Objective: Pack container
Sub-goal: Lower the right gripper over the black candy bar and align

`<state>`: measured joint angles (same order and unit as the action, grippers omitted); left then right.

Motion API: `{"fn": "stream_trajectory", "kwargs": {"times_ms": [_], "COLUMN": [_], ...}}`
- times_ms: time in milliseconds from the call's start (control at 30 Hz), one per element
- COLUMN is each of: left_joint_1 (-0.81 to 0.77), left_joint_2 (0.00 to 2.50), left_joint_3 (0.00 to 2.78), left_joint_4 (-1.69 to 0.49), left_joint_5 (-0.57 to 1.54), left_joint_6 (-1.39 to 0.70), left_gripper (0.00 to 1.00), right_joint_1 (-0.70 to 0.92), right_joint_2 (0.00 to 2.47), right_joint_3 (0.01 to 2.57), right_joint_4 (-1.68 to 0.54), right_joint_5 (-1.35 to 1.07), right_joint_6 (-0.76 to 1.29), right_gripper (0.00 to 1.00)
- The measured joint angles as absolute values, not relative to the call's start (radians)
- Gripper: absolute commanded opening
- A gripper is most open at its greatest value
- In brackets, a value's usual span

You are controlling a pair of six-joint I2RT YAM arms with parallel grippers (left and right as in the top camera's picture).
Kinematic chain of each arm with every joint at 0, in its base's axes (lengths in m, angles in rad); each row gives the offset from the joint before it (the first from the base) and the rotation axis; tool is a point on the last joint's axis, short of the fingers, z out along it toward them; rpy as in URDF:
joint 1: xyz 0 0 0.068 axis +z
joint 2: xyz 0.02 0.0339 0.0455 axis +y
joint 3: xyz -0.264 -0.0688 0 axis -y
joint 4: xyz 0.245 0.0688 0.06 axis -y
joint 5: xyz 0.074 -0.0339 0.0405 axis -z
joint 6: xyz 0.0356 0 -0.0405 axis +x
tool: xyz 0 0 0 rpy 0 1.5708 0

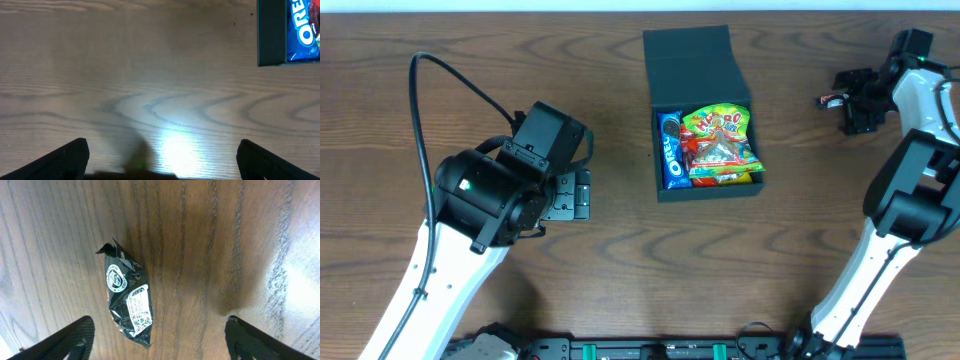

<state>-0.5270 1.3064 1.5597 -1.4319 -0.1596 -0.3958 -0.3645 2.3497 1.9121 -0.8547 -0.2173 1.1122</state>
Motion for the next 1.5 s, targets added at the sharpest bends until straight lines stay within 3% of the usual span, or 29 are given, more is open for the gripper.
{"fn": "stream_trajectory", "kwargs": {"times_ms": [900,1100,1267,1400,1500], "left_joint_1": [-0.527,-0.527,-0.527,-0.527,-0.527], "left_joint_2": [1.306,1.306,1.306,1.306,1.306], "left_joint_3": [1.560,1.560,1.560,1.560,1.560], "left_joint_4": [-1.435,-1.435,-1.435,-1.435,-1.435], "left_joint_5": [-0.138,-0.138,-0.138,-0.138,-0.138], "left_joint_6": [-0.395,-0.395,-0.395,-0.395,-0.395], "left_gripper": [0.95,0.95,0.95,0.95,0.95], "right_joint_1": [-0.364,-0.364,-0.364,-0.364,-0.364], "right_joint_2": [2.350,2.350,2.350,2.350,2.350], "right_joint_3": [1.912,1.912,1.912,1.912,1.912], "right_joint_4": [-0.962,-0.956,-0.951,-0.944,-0.939], "right_joint_5": [-0.191,-0.189,-0.187,-0.187,-0.187], "right_joint_6": [1.113,1.105,1.108,1.109,1.107], "right_gripper": [0.78,0.36,0.24,0.02,0.05]}}
